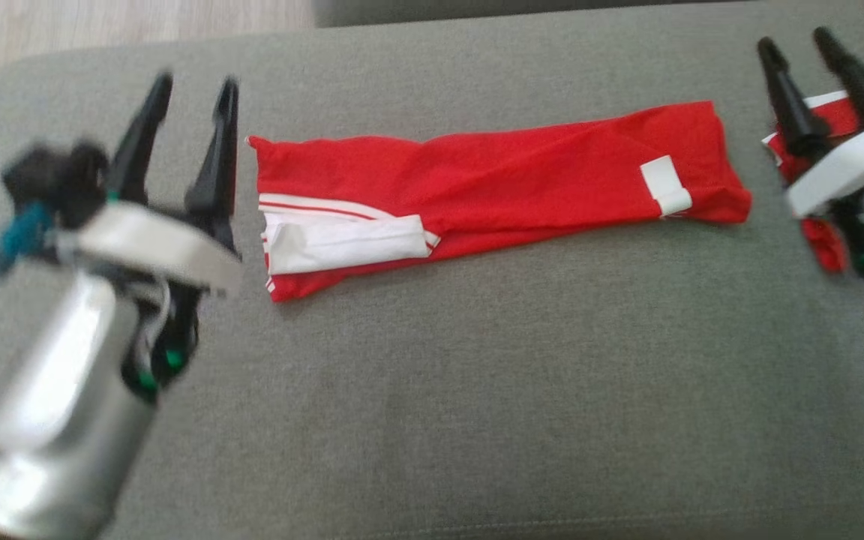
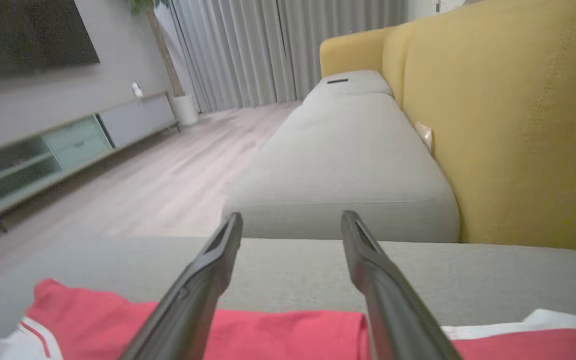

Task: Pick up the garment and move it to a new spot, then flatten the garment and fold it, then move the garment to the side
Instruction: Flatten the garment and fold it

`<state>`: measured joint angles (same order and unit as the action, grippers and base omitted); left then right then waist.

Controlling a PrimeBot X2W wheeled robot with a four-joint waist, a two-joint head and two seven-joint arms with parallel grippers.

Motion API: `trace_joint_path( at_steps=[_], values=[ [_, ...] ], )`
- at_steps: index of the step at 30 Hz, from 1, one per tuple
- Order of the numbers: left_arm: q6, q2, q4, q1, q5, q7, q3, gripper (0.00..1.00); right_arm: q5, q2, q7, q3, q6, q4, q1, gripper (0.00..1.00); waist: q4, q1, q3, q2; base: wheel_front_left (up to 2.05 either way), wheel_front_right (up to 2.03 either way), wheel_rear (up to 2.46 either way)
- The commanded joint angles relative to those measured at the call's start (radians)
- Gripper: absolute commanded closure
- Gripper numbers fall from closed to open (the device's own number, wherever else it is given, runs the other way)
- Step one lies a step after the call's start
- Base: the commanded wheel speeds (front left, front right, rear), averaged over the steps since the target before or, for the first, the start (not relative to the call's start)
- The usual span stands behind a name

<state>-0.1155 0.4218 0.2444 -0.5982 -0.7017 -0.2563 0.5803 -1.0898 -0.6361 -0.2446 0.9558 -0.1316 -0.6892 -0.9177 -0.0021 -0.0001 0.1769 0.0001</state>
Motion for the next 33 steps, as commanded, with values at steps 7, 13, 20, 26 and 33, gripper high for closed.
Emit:
trace_joint_path(
  at_steps=[7,13,20,26,33],
  values=[
    [0.066,-0.148,-0.087,0.205,0.161,-0.005,-0.292,0.00,0.192,0.204,-0.017,-0.406,0.001,0.105,0.229,0.00,-0.018,0.0001,-0.031,-0.0001,0.00,0.00,0.00],
    [0.142,-0.260,-0.064,0.331,0.272,-0.005,-0.415,0.00,0.450,0.408,-0.017,-0.688,0.001,0.214,0.441,0.00,-0.032,0.0001,-0.039,-0.0001,0.00,0.00,0.00],
    [0.214,-0.335,-0.061,0.371,0.379,-0.005,-0.493,0.00,0.605,0.490,-0.017,-0.785,0.001,0.225,0.500,0.00,-0.018,0.0001,-0.013,-0.0001,0.00,0.00,0.00],
    [0.238,-0.358,-0.034,0.349,0.414,-0.005,-0.483,0.00,0.676,0.484,-0.011,-0.866,0.001,0.121,0.435,0.00,0.018,0.0001,0.028,-0.0001,0.00,0.00,0.00],
    [0.245,-0.367,-0.020,0.331,0.426,-0.005,-0.457,0.00,0.779,0.466,0.030,-1.028,0.001,-0.099,0.304,0.00,0.070,0.0001,0.078,-0.0001,0.00,0.00,0.00]
  ],
)
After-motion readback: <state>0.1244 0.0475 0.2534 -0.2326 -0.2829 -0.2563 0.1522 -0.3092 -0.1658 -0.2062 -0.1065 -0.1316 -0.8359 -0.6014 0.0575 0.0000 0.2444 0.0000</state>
